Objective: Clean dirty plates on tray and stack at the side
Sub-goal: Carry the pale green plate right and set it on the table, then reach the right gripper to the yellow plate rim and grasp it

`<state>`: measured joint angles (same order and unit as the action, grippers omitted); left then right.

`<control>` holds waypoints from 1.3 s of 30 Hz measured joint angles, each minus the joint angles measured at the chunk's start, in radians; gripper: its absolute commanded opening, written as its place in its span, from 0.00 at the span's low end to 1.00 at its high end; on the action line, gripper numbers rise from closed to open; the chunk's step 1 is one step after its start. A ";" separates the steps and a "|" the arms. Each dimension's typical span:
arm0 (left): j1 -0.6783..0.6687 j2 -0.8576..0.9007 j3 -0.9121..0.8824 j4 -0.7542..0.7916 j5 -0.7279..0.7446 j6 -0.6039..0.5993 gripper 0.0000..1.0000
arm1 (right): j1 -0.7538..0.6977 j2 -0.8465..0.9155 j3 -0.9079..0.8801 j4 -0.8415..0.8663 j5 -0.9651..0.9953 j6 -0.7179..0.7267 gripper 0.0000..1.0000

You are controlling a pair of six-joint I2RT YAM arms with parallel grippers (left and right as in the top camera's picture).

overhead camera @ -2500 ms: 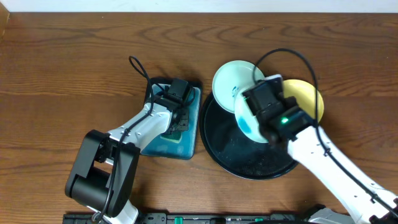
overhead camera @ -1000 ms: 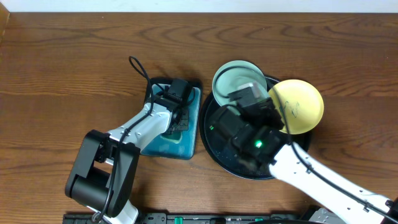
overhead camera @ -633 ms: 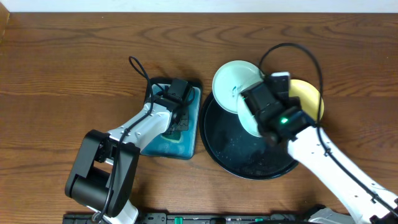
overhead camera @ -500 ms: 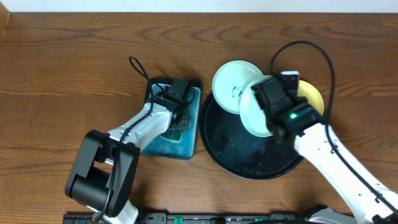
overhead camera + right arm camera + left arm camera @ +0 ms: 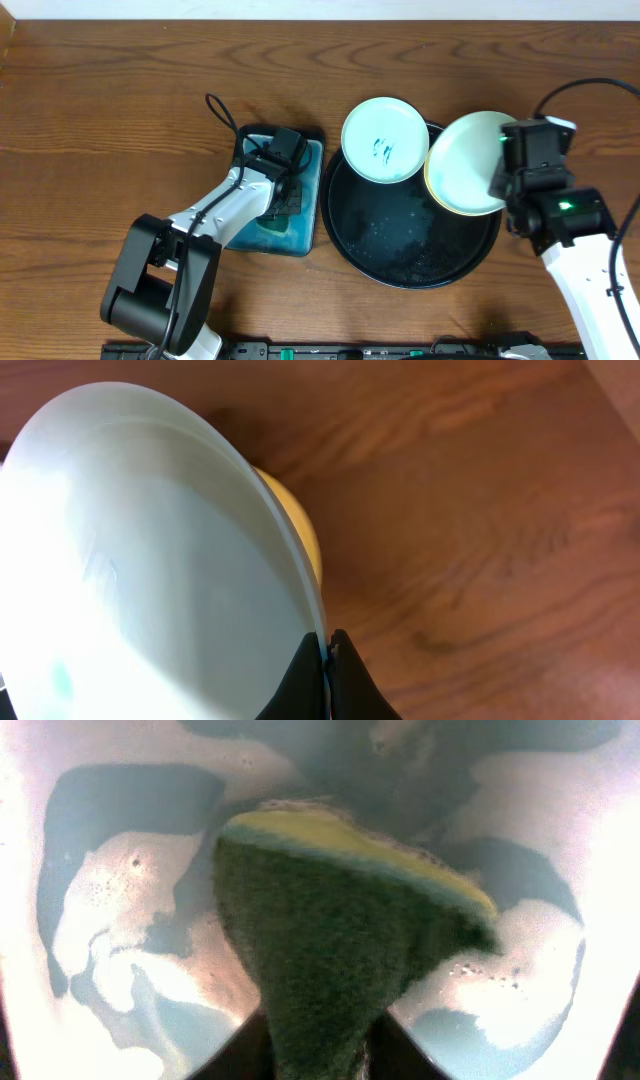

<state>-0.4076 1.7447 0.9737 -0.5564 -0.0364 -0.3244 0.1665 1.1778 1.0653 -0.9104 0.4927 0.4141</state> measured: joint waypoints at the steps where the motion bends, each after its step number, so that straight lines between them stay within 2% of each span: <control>1: 0.000 0.000 0.000 -0.002 0.000 0.002 0.07 | -0.024 0.000 0.000 -0.003 -0.008 0.000 0.01; 10: 0.002 0.000 0.000 -0.001 0.000 0.013 0.07 | -0.238 0.000 0.000 -0.002 -0.116 0.000 0.01; 11: 0.002 0.000 0.001 -0.003 0.000 0.016 0.13 | -0.261 0.000 0.000 0.003 -0.126 0.000 0.01; 13: 0.002 0.000 0.005 -0.008 0.000 0.035 0.40 | -0.324 0.000 0.000 0.018 -0.153 0.000 0.01; 15: 0.002 0.000 0.007 -0.010 0.003 0.037 0.43 | -0.385 0.000 0.000 0.032 -0.184 0.000 0.01; 19: 0.002 0.000 0.009 -0.024 0.004 0.041 0.44 | -0.531 0.001 0.000 0.055 -0.259 0.004 0.01; 22: 0.002 0.000 0.010 -0.038 0.005 0.041 0.43 | -0.601 0.011 0.000 0.057 -0.277 0.012 0.01; 25: 0.002 0.000 0.010 -0.046 0.005 0.043 0.27 | -0.684 0.045 0.000 0.055 -0.291 0.028 0.01; 30: 0.002 0.000 0.010 -0.050 0.006 0.051 0.08 | -0.791 0.132 0.001 0.055 -0.304 0.051 0.01; 39: 0.002 0.000 0.010 -0.043 0.007 0.052 0.08 | -0.880 0.334 0.001 0.065 -0.312 0.057 0.01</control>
<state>-0.4053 1.7447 0.9840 -0.5995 -0.0296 -0.2726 -0.7139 1.5116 1.0660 -0.8452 0.1802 0.4713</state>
